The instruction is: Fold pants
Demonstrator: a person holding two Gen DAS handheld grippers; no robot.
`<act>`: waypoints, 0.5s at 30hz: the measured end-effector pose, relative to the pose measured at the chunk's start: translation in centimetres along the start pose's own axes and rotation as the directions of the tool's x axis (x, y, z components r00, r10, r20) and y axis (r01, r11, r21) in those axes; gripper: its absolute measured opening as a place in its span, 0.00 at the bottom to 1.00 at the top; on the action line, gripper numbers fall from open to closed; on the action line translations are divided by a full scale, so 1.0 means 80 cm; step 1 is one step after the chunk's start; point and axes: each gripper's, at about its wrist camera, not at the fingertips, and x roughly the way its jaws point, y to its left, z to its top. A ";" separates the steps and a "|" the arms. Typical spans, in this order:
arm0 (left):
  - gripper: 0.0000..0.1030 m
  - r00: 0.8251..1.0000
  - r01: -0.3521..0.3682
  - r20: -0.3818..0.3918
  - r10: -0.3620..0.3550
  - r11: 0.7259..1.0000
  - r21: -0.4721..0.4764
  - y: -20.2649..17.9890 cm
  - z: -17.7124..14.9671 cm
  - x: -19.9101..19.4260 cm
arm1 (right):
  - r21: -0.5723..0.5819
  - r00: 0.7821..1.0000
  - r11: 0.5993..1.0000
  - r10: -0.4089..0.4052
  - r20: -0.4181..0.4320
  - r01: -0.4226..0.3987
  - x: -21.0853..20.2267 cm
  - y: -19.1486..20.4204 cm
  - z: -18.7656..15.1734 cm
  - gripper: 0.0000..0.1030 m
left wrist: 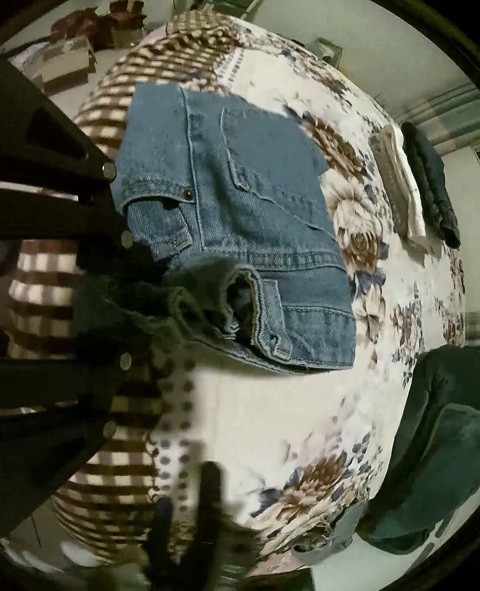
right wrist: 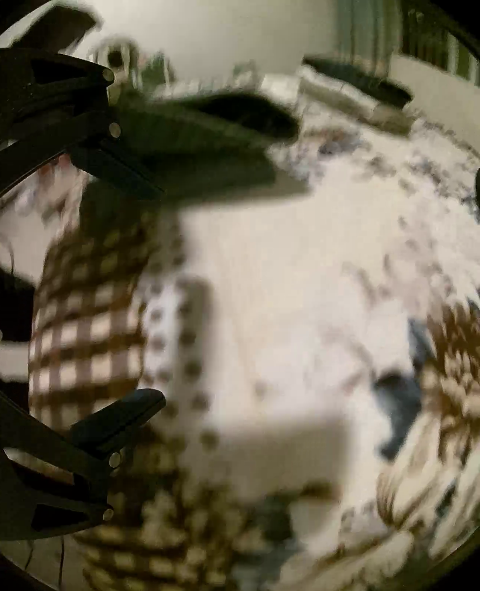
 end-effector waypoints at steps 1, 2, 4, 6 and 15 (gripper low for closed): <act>0.33 1.000 0.025 -0.017 -0.025 1.000 -0.019 0.006 0.002 -0.005 | -0.003 0.998 0.998 0.066 -0.010 -0.066 0.002 0.005 0.006 1.00; 0.49 0.998 0.042 -0.048 -0.044 0.998 -0.045 0.014 0.004 -0.010 | -0.007 0.994 0.994 0.109 -0.020 -0.110 0.012 0.017 0.016 1.00; 0.82 0.996 0.037 -0.075 -0.041 0.998 -0.055 0.013 0.001 -0.016 | -0.011 0.976 0.977 0.214 -0.050 -0.215 0.022 0.035 0.027 1.00; 0.83 0.996 0.002 -0.086 -0.008 0.997 -0.071 0.021 0.000 -0.030 | -0.002 0.954 0.957 0.290 -0.081 -0.291 0.038 0.056 0.036 1.00; 0.83 0.965 -0.237 -0.125 0.231 0.971 -0.036 0.063 0.013 -0.001 | -0.063 0.961 0.969 0.227 -0.156 -0.239 0.126 0.127 0.062 0.98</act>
